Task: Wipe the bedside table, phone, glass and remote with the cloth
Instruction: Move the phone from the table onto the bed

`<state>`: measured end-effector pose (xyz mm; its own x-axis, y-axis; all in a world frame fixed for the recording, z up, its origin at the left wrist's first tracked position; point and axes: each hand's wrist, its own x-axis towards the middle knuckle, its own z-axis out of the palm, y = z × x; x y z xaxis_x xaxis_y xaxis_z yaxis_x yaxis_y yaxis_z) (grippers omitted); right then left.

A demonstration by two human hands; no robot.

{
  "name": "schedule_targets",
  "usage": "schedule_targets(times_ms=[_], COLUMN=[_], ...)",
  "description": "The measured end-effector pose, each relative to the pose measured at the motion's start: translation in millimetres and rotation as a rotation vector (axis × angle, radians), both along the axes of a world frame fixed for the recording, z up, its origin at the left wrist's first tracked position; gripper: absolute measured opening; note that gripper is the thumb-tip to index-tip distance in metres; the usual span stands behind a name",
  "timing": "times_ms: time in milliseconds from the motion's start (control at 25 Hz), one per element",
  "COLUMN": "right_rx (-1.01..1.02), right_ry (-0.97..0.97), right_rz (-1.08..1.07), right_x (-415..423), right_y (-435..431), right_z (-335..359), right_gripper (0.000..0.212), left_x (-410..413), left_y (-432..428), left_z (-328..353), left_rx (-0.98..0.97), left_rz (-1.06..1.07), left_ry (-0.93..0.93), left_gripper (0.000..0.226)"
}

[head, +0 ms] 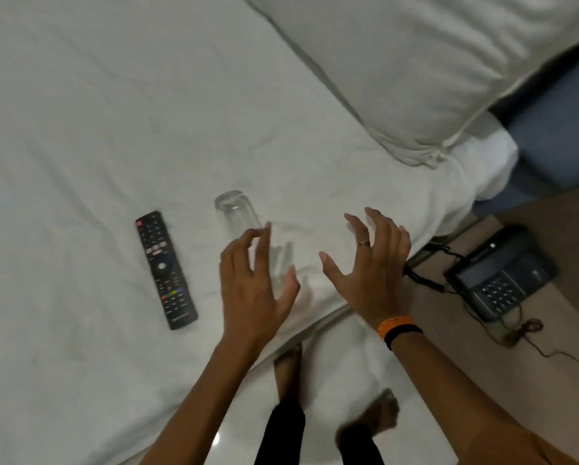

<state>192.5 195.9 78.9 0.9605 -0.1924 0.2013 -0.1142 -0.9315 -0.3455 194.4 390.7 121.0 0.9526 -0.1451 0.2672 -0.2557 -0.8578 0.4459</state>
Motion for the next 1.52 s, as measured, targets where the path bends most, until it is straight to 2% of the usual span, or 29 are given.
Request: schedule_targets(times_ms=[160, 240, 360, 440, 520, 600, 680, 760, 960, 1080, 1200, 1280, 1400, 1520], right_rx=[-0.054, -0.085, 0.022, 0.136, 0.207, 0.297, 0.368, 0.374, 0.523, 0.483, 0.453, 0.417, 0.264, 0.298], right_ry=[0.184, 0.267, 0.285, 0.288, 0.284, 0.219, 0.157, 0.128, 0.063, 0.128, 0.093, 0.021, -0.191, -0.251], right_rz=[-0.214, -0.362, -0.583, -0.720, -0.775, -0.744, -0.725, -0.745, -0.756, -0.677, -0.592, -0.477, -0.288, -0.109], right_x=[-68, -104, -151, -165, -168, -162, -155, -145, -132, -137, -137, -130, -104, -52], right_y=[-113, -167, -240, -273, -293, -303, -306, -304, -292, -269, -243, -223, -195, -155], right_z=[-30, -55, -104, -130, -153, -168, -181, -188, -170, -143, -106, -74, -25, 19], right_gripper=[0.077, 0.079, 0.081, 0.084, 0.082, 0.078, 0.075, 0.073, 0.064, 0.062, 0.061, 0.056, 0.048, 0.049], left_x=[-7, -9, -11, -9, -6, -1, 4, 9, 1, -21, -49, -60, -63, -42], left_y=[-135, -191, -274, -322, -364, -392, -412, -419, -396, -355, -313, -284, -246, -201], left_z=[-24, -51, -101, -131, -157, -173, -188, -196, -187, -161, -124, -89, -33, 12], left_rx=[-0.044, 0.024, 0.149, 0.167, 0.117, 0.052, 0.149, 0.224, 0.080, -0.091, -0.295, -0.420, -0.603, -0.688], left_rz=[-0.370, -0.545, -0.817, -0.895, -0.857, -0.774, -0.729, -0.723, -0.652, -0.483, -0.357, -0.241, -0.081, 0.097], left_ry=[0.187, 0.251, 0.358, 0.378, 0.430, 0.549, 0.589, 0.594, 0.722, 0.795, 0.716, 0.649, 0.585, 0.514], left_gripper=[0.074, 0.075, 0.078, 0.079, 0.080, 0.085, 0.089, 0.095, 0.108, 0.111, 0.108, 0.106, 0.104, 0.105])
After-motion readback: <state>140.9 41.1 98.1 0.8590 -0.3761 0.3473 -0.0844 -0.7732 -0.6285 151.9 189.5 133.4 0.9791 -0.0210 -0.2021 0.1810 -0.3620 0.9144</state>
